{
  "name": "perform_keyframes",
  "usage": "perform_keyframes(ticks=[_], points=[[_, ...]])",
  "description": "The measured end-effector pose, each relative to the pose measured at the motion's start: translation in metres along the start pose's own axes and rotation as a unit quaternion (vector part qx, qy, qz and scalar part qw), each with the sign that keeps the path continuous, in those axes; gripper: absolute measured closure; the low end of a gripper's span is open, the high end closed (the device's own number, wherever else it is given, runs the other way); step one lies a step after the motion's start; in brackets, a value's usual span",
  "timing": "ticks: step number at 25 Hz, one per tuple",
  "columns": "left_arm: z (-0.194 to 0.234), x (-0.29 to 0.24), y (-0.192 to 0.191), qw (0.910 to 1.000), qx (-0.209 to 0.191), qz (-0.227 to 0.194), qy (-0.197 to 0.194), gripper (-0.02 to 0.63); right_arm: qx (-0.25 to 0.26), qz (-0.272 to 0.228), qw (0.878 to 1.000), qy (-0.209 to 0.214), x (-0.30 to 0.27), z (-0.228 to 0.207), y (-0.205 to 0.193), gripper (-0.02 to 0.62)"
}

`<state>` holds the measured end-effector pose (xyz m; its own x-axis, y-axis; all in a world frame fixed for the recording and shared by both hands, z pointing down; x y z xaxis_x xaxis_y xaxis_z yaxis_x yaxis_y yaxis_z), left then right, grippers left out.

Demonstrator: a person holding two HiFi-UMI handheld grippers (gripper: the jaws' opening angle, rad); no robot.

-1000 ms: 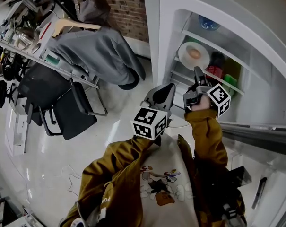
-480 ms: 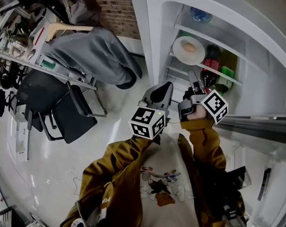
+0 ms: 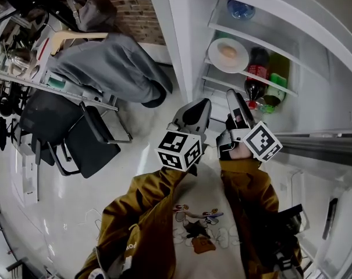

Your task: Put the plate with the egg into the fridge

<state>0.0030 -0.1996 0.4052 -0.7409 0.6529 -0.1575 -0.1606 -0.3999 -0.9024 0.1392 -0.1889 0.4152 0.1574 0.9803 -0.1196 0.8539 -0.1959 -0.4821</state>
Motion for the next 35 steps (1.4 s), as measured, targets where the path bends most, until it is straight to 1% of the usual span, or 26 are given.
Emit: perform_keyframes(ticks=[3,6,9,11,13,14,17,20,21,26,30,35], points=[[-0.001,0.004,-0.001,1.0,0.0,0.005,-0.003,0.598,0.067,-0.001,0.998,0.01,0.013,0.007,-0.003,0.356],[-0.001,0.009,-0.001,1.0,0.0,0.003,-0.007,0.598,0.118,0.002,0.993,0.018,0.028,0.012,-0.012,0.371],[-0.003,0.014,-0.002,1.0,0.004,0.001,-0.006,0.598,0.159,0.014,0.987,0.019,0.044,0.011,-0.021,0.371],[-0.002,0.016,-0.002,1.0,0.005,0.001,-0.004,0.598,0.176,0.009,0.984,0.016,0.048,0.011,-0.02,0.371],[-0.002,0.015,-0.004,1.0,0.005,0.004,-0.005,0.598,0.188,0.0,0.982,0.016,0.05,0.011,-0.017,0.374],[-0.004,0.015,-0.006,0.9999,0.006,0.006,-0.007,0.598,0.194,0.0,0.981,0.017,0.052,0.01,-0.017,0.386],[-0.009,0.017,-0.009,0.9998,0.005,0.012,-0.013,0.598,0.21,0.011,0.977,0.016,0.057,0.005,-0.02,0.411],[-0.011,0.017,-0.01,0.9997,0.004,0.015,-0.017,0.598,0.228,0.012,0.974,0.012,0.058,0.005,-0.023,0.506],[-0.012,0.018,-0.011,0.9997,0.004,0.016,-0.018,0.598,0.233,0.011,0.972,0.011,0.058,0.006,-0.025,0.527],[-0.015,0.019,-0.014,0.9996,0.004,0.019,-0.019,0.598,0.251,0.013,0.968,0.008,0.062,0.011,-0.025,0.581],[-0.017,0.02,-0.016,0.9996,0.004,0.021,-0.017,0.598,0.255,0.016,0.967,0.016,0.064,0.012,-0.024,0.588],[-0.019,0.021,-0.017,0.9996,0.002,0.022,-0.017,0.598,0.257,0.019,0.966,0.014,0.066,0.009,-0.024,0.589]])
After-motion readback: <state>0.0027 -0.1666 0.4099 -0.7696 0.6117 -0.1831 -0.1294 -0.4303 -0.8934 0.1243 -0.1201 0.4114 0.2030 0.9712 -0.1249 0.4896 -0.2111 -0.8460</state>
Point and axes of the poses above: the fingertips, and each gripper's own axes: x backward along the fingers, z to its left, y out of its top, the point moved 5 cm from there along x, backward along the fingers, and after that the axes turned 4 degrees about -z, right-handed, at the moved point
